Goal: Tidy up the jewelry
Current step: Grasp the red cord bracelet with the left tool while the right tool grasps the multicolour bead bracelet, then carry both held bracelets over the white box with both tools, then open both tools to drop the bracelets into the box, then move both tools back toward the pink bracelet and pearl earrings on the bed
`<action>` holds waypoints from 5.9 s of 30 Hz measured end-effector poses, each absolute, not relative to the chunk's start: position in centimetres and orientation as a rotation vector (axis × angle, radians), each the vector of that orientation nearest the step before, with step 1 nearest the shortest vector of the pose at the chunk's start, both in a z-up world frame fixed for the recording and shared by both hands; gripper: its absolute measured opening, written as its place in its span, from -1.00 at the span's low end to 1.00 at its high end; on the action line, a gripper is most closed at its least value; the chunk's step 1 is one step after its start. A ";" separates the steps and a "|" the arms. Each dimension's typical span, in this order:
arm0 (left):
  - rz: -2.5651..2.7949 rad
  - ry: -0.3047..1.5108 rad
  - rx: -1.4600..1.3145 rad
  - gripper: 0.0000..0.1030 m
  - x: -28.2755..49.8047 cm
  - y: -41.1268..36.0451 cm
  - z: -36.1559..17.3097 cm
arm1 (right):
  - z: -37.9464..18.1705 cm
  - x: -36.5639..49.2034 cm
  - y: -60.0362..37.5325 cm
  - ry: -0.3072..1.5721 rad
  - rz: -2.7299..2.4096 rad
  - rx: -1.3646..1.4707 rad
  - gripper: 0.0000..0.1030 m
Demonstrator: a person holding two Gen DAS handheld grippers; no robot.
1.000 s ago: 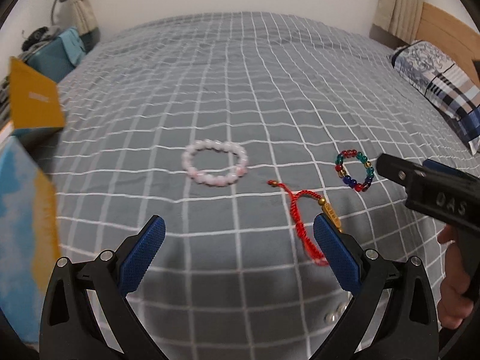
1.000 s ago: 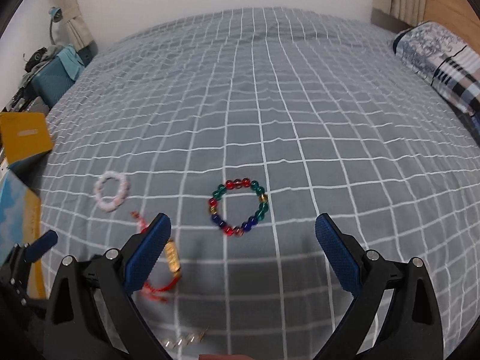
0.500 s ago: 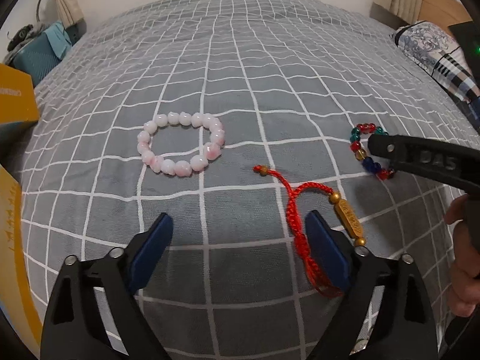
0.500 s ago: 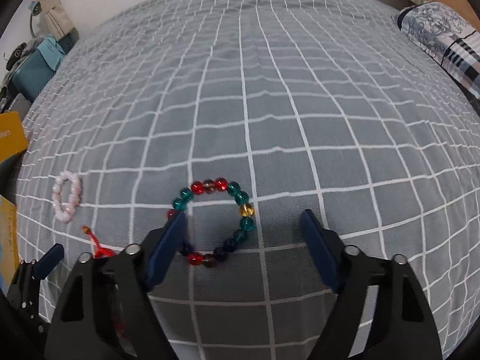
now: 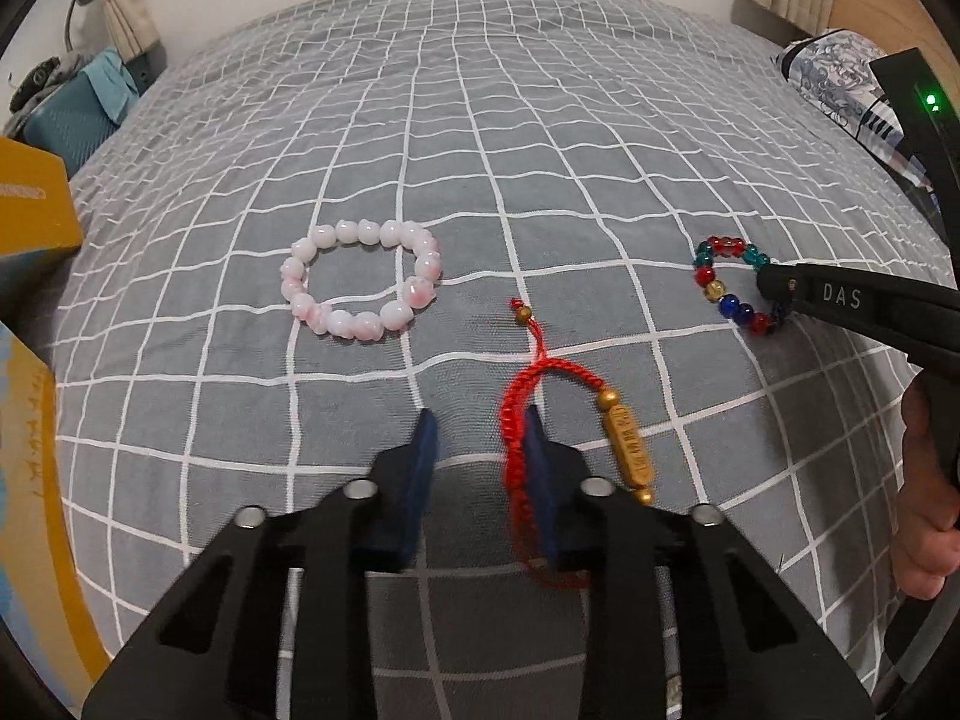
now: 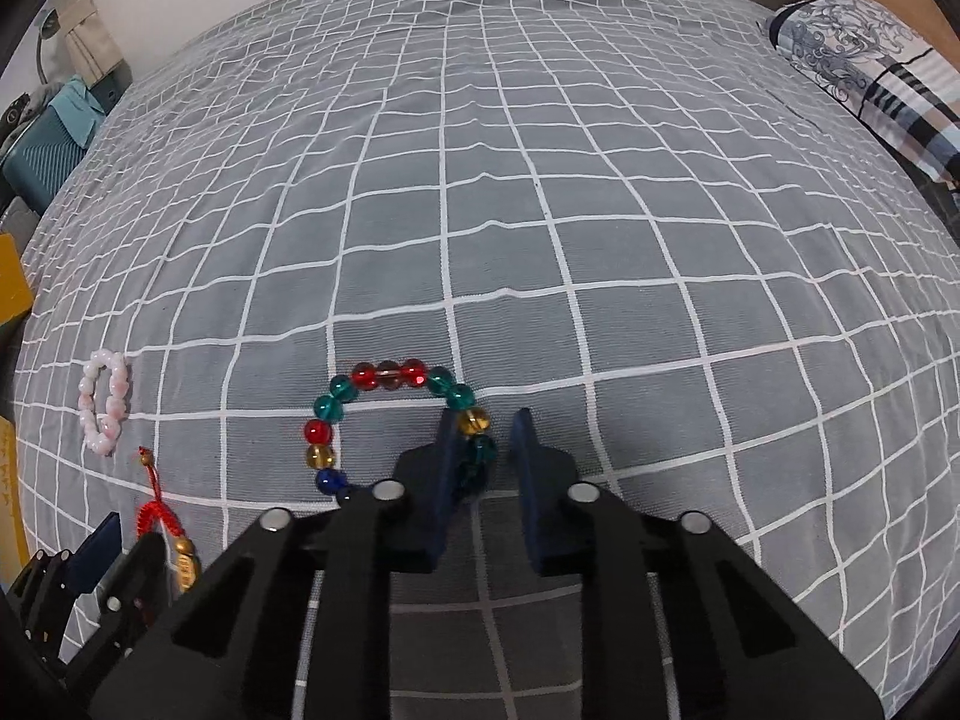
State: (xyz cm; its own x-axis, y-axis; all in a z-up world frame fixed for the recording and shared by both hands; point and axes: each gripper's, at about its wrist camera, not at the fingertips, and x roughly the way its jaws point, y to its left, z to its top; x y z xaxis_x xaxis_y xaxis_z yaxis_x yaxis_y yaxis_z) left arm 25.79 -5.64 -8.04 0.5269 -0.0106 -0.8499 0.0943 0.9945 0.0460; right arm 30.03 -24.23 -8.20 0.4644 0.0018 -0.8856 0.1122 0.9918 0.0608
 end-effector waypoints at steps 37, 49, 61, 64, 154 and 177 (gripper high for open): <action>-0.077 0.865 0.039 -0.91 23.3 -4.2 -2.1 | -2.2 27.0 -23.3 0.888 -0.022 0.106 -0.82; -0.062 0.733 0.026 -0.91 22.1 -3.8 0.3 | -0.1 25.3 -21.6 0.767 0.003 0.040 -0.82; -0.052 0.714 0.022 -0.90 21.8 -3.3 1.1 | 1.3 24.1 -20.2 0.714 -0.012 -0.009 -0.82; -0.054 0.727 0.011 -0.90 21.5 -2.9 1.4 | 1.3 23.6 -20.1 0.727 -0.012 0.004 -0.82; 0.537 0.840 -0.221 0.70 1.8 35.4 6.4 | 7.9 7.7 20.7 0.781 0.522 -0.190 0.63; 0.315 0.719 -0.119 0.89 6.9 19.1 11.0 | 12.1 7.4 0.9 0.666 0.265 -0.092 0.85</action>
State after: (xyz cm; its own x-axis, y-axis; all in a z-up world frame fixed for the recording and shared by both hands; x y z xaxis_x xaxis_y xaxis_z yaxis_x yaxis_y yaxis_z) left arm 6.91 19.11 10.96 0.7079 0.2420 -0.6636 -0.3234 0.9463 0.0001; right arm 7.42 0.94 12.15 0.7542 0.2130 -0.6211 -0.2718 0.9624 0.0001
